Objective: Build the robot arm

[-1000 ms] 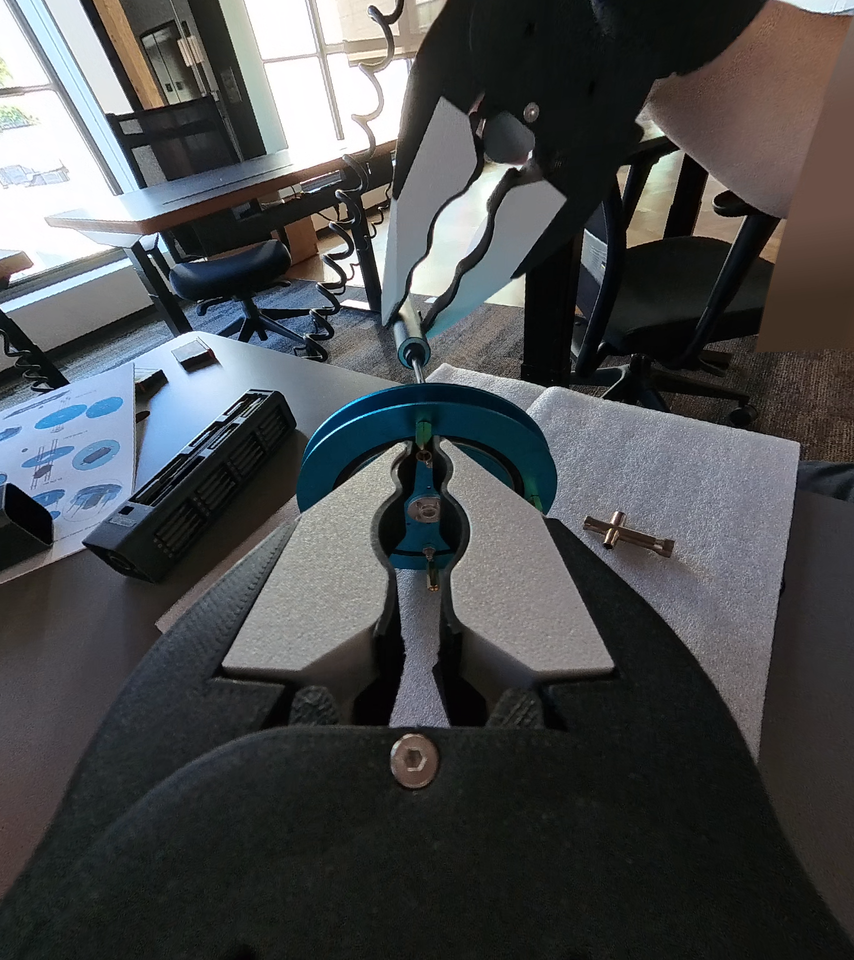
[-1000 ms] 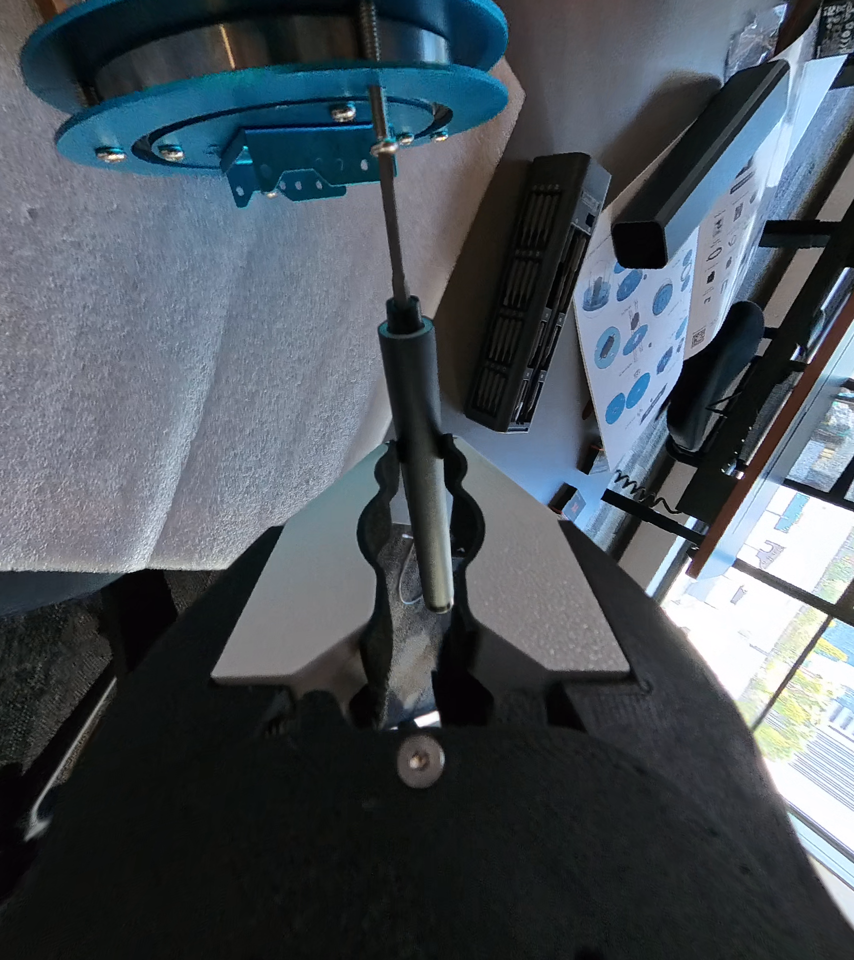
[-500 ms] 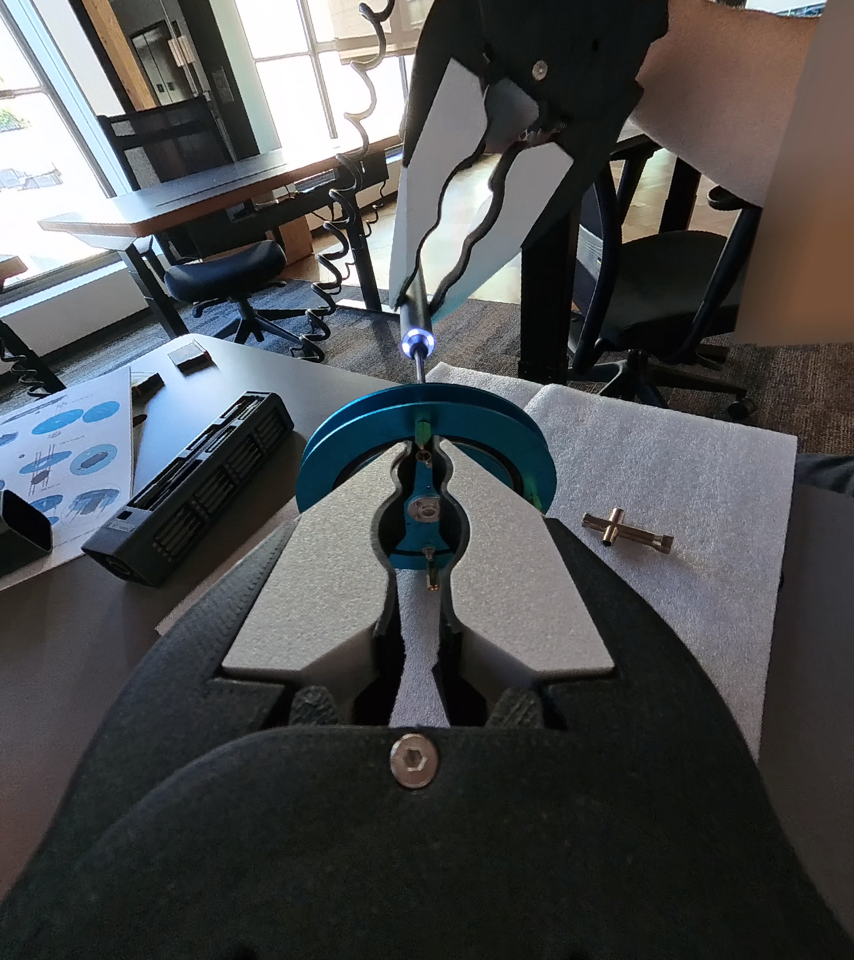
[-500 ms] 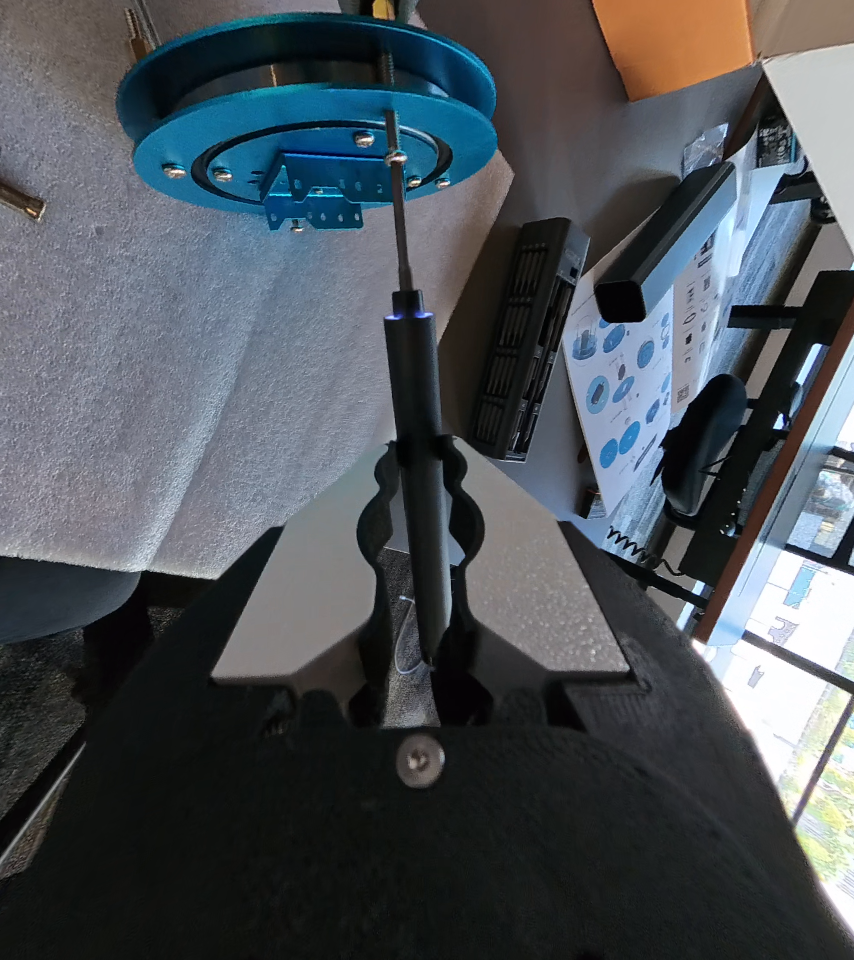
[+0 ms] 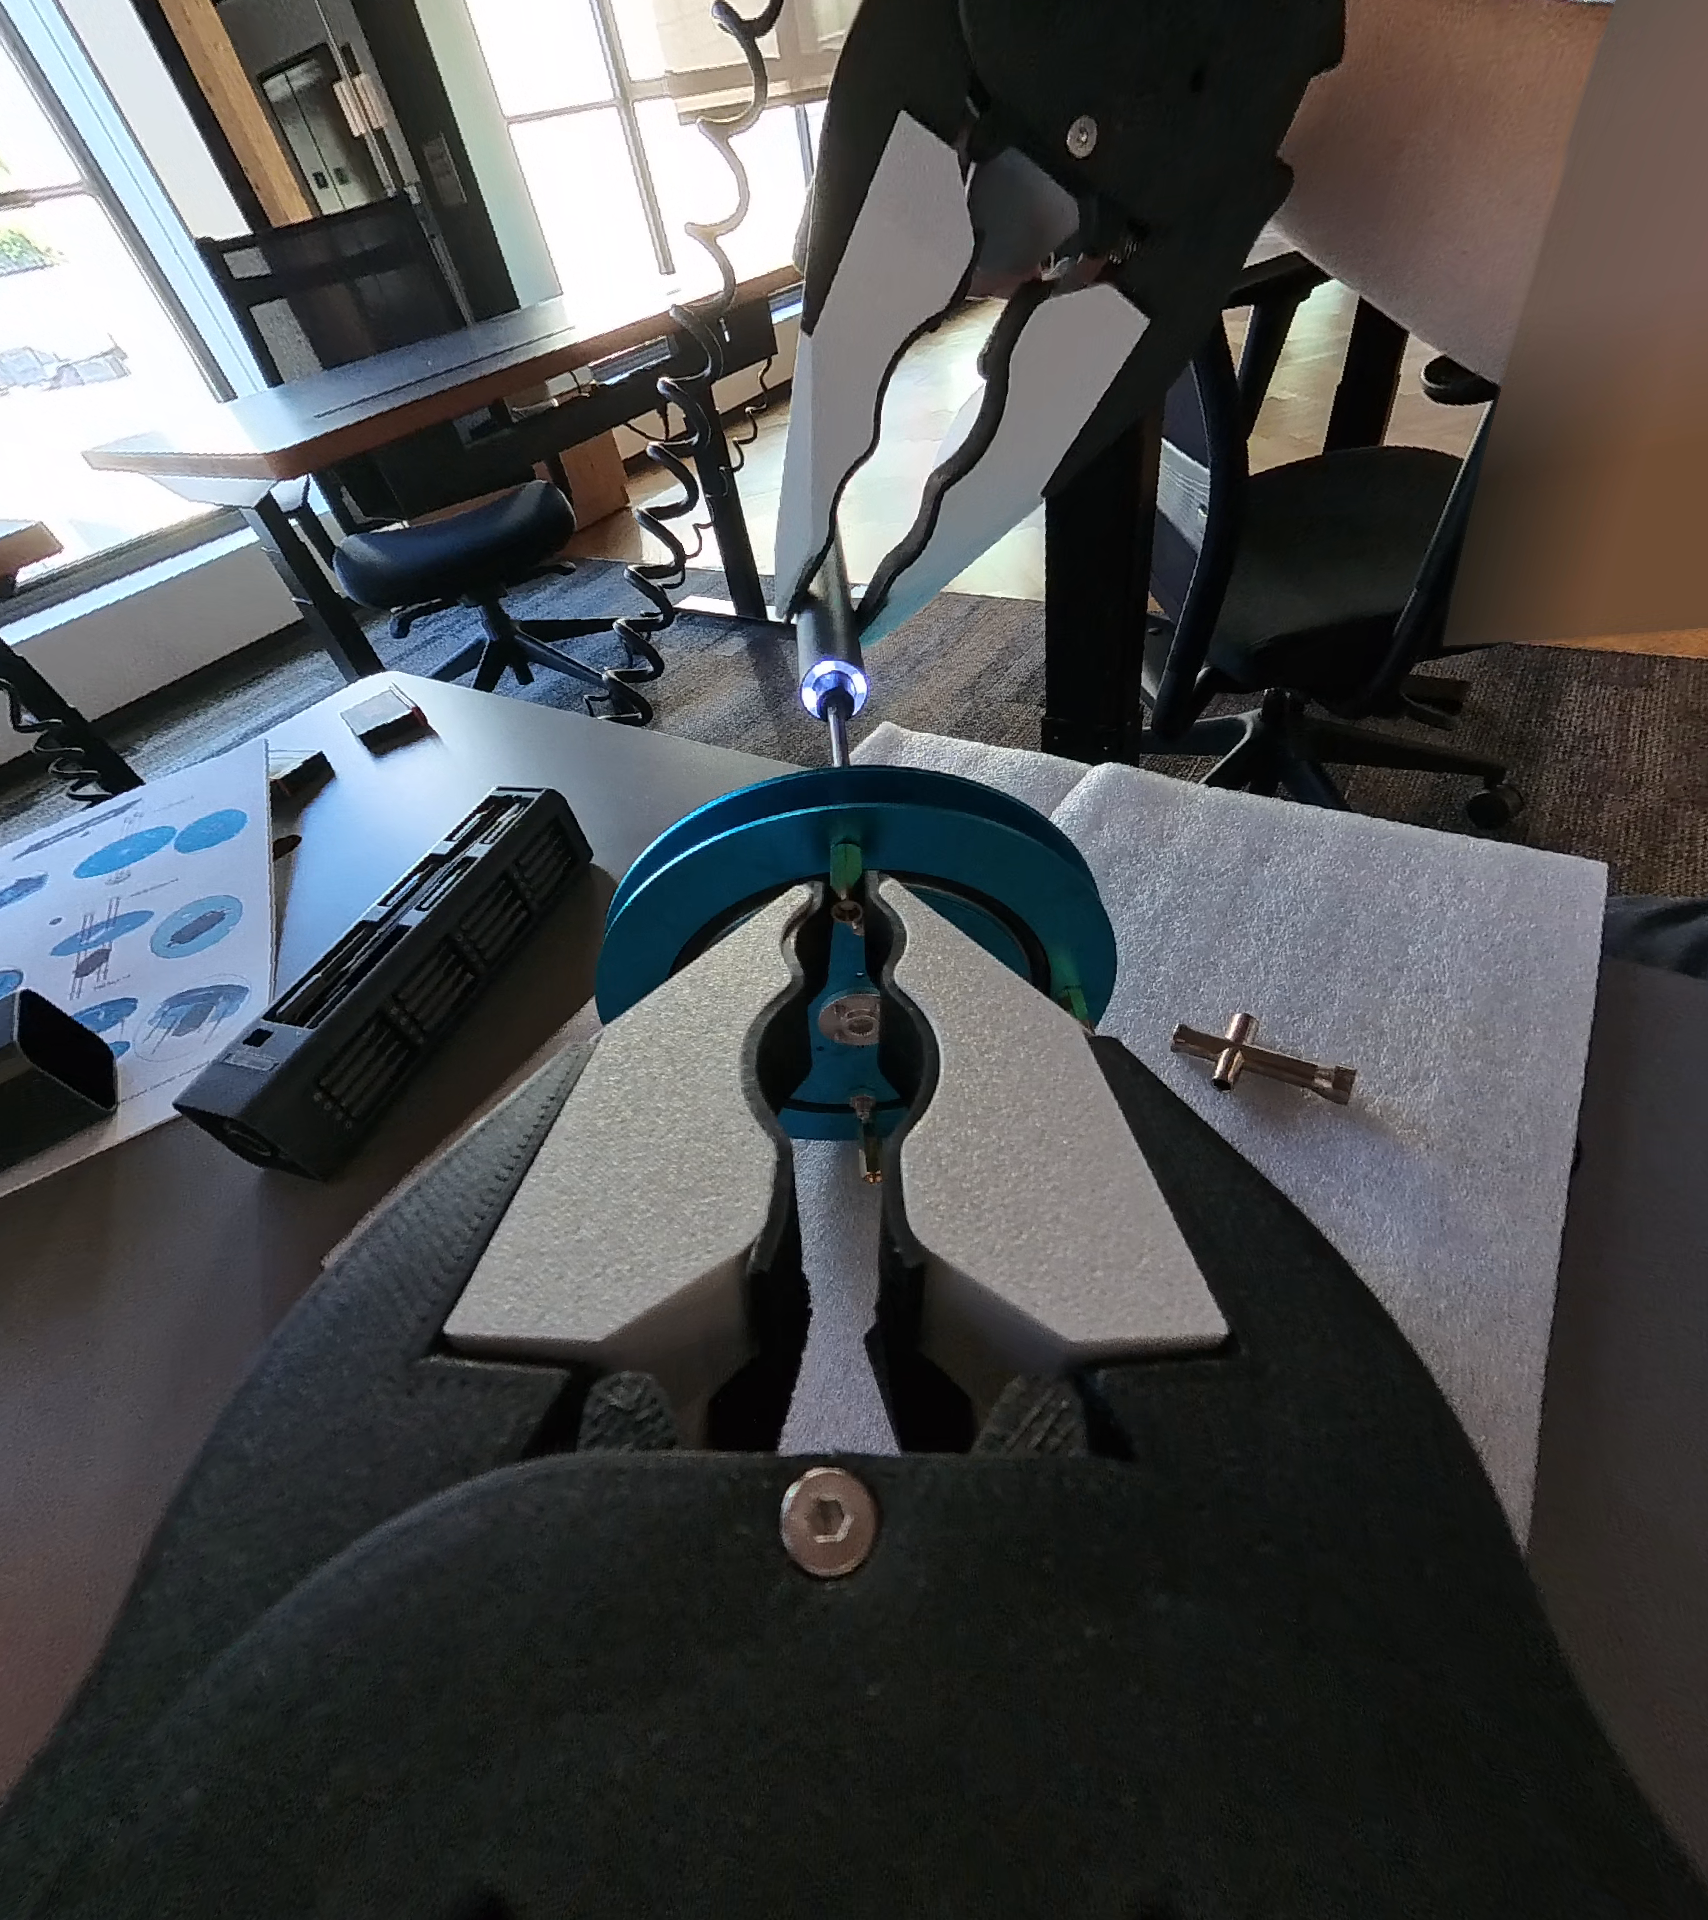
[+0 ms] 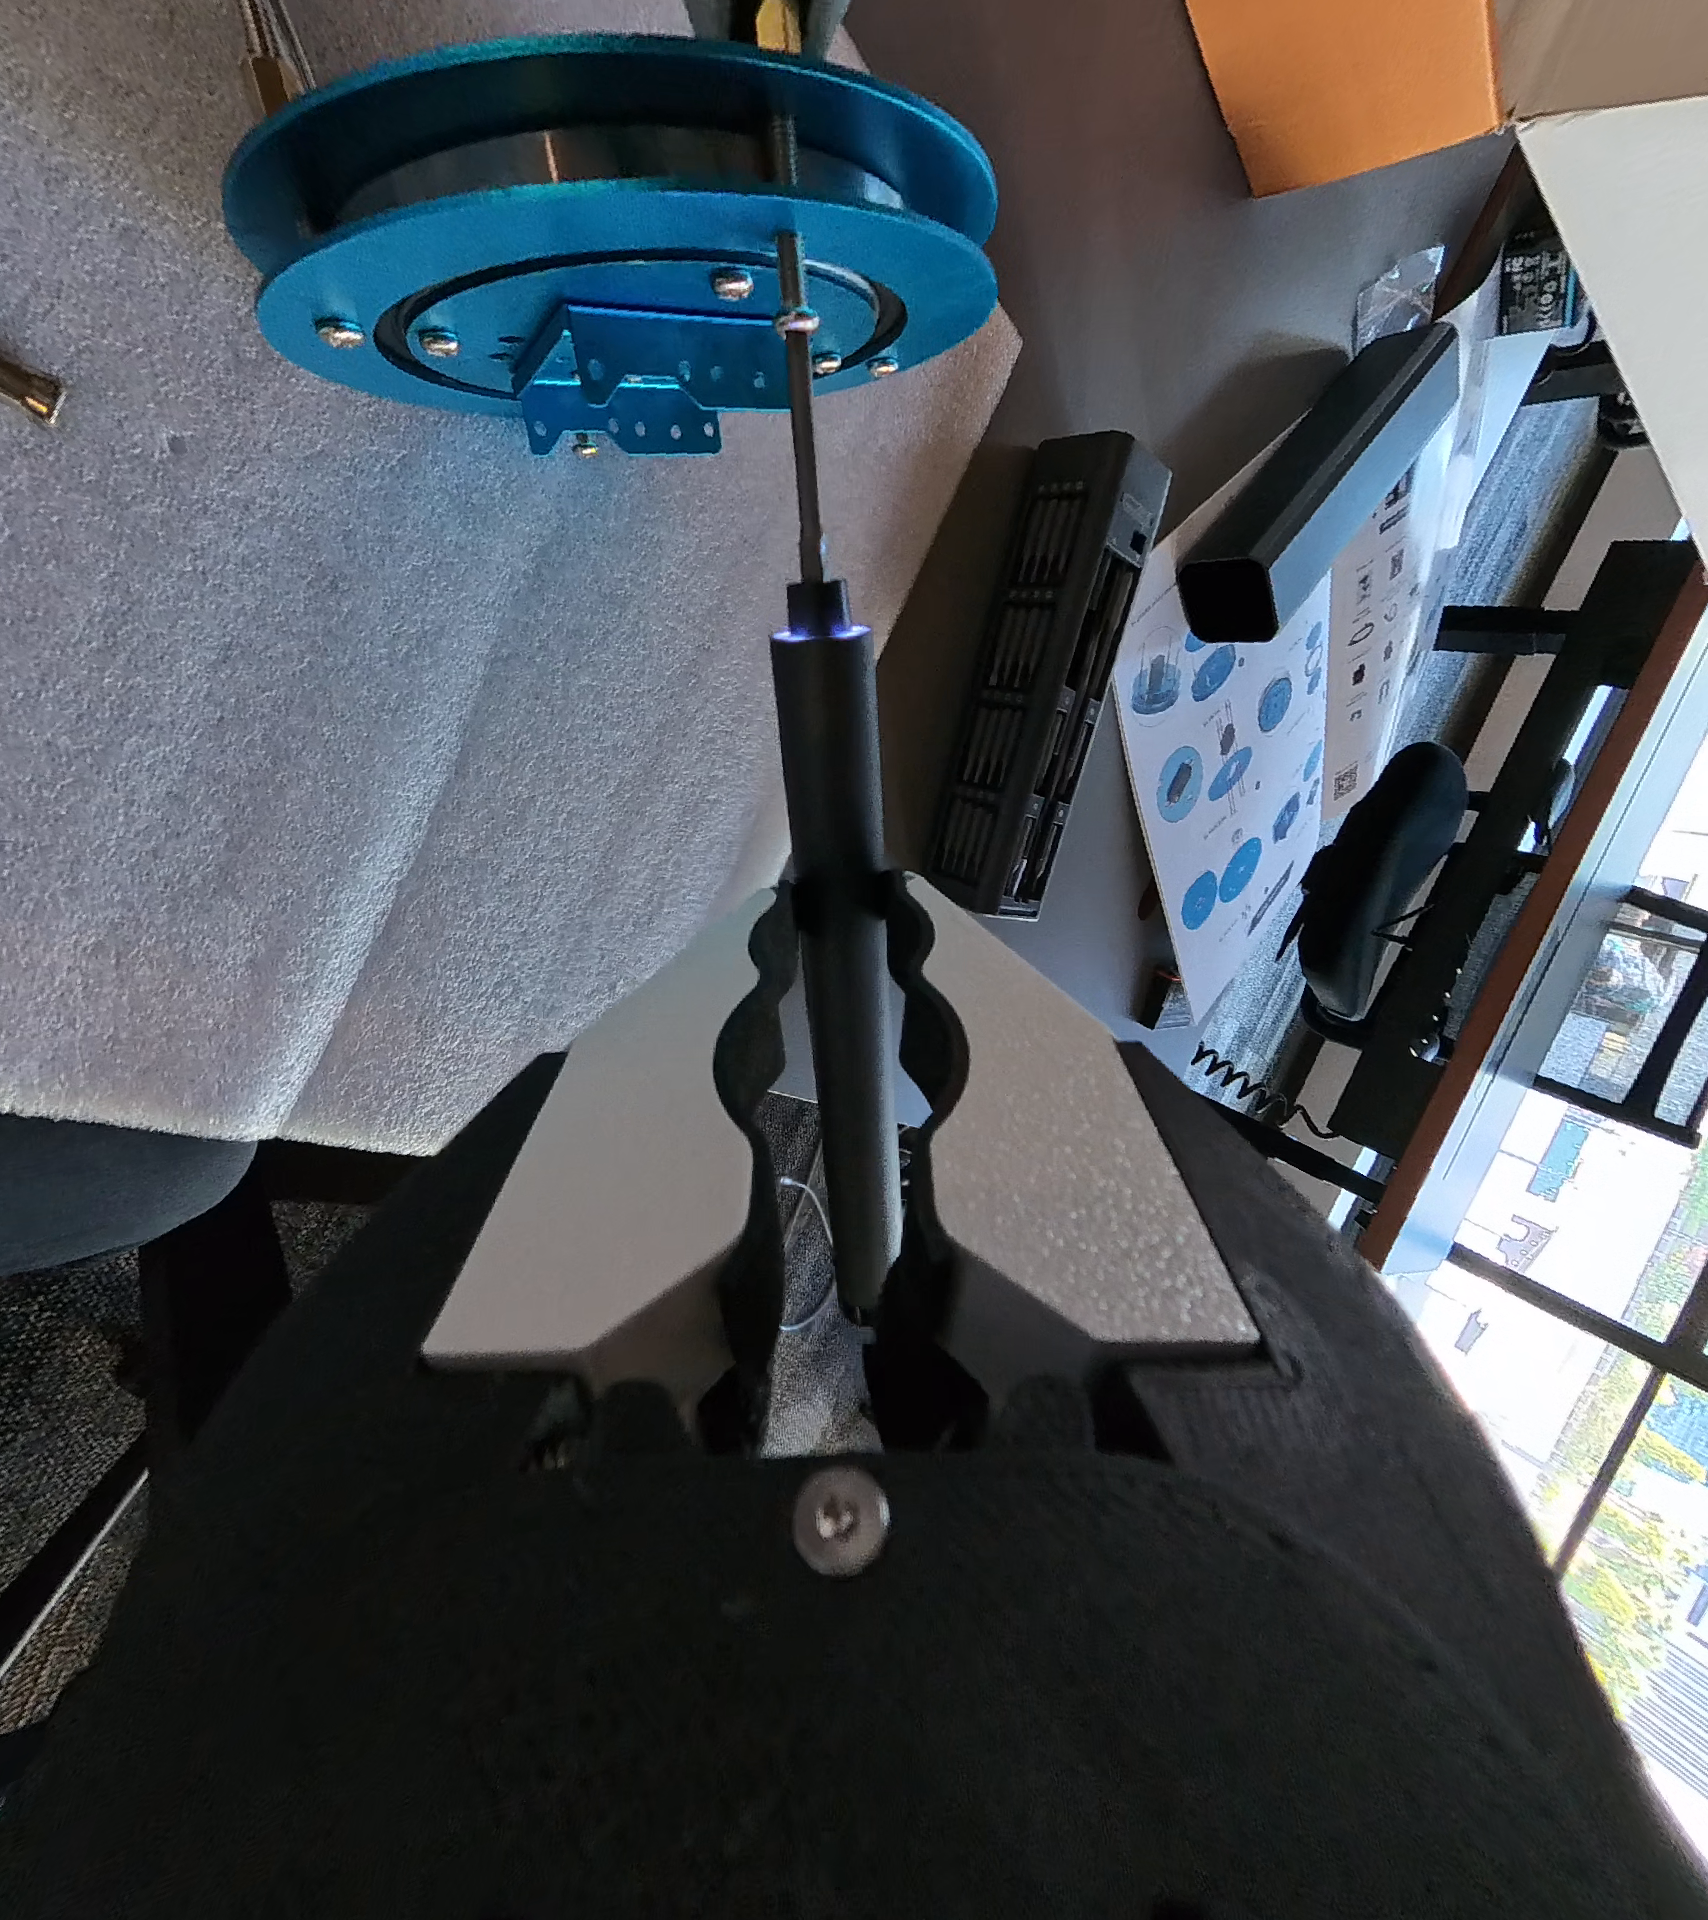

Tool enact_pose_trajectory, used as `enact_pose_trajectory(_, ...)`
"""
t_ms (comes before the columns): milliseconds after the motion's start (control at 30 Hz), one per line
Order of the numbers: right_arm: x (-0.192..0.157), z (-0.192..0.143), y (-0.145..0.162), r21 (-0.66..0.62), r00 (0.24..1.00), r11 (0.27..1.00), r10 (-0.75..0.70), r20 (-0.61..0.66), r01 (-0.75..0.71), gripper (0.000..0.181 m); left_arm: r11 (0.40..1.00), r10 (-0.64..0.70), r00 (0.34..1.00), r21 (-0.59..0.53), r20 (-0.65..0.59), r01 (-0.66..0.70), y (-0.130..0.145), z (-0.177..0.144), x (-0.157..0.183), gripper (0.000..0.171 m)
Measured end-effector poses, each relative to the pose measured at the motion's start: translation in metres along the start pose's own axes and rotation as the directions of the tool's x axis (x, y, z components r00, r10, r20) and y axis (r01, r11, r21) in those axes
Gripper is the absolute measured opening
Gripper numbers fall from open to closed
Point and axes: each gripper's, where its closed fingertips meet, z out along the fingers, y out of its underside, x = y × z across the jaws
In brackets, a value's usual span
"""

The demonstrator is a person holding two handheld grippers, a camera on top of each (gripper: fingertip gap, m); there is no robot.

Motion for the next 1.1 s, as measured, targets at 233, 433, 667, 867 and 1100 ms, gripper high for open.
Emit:
enact_pose_trajectory(233, -0.0030, -0.0013, -0.0010, -0.004, 1.000, 1.000, 0.022, 0.014, -0.022, 0.015, 1.000, 0.013, 1.000, -0.003, 0.000, -0.013, 0.0002, -0.0005, 0.0002, 0.004)
enact_pose_trajectory(433, -0.0010, -0.0010, -0.0003, -0.015, 1.000, 1.000, 0.002, -0.008, -0.002, 0.016, 0.999, 0.038, 0.999, -0.008, 0.001, -0.038, -0.0003, 0.0008, 0.0015, 0.004)
enact_pose_trajectory(667, -0.0040, 0.0013, -0.0003, -0.018, 1.000, 1.000, 0.014, 0.008, -0.013, 0.015, 0.999, 0.047, 0.999, -0.013, -0.004, -0.047, -0.0004, 0.0009, 0.0022, 0.004)
enact_pose_trajectory(867, -0.0041, 0.0021, -0.0006, -0.017, 1.000, 1.000, 0.015, 0.008, -0.015, 0.015, 0.998, 0.053, 0.999, -0.014, -0.003, -0.053, -0.0003, 0.0011, 0.0023, 0.004)
enact_pose_trajectory(1100, -0.0043, 0.0031, 0.0009, -0.018, 1.000, 1.000, 0.016, 0.004, -0.016, 0.016, 0.992, 0.126, 0.992, -0.032, 0.015, -0.125, -0.0007, 0.0025, 0.0035, 0.004)
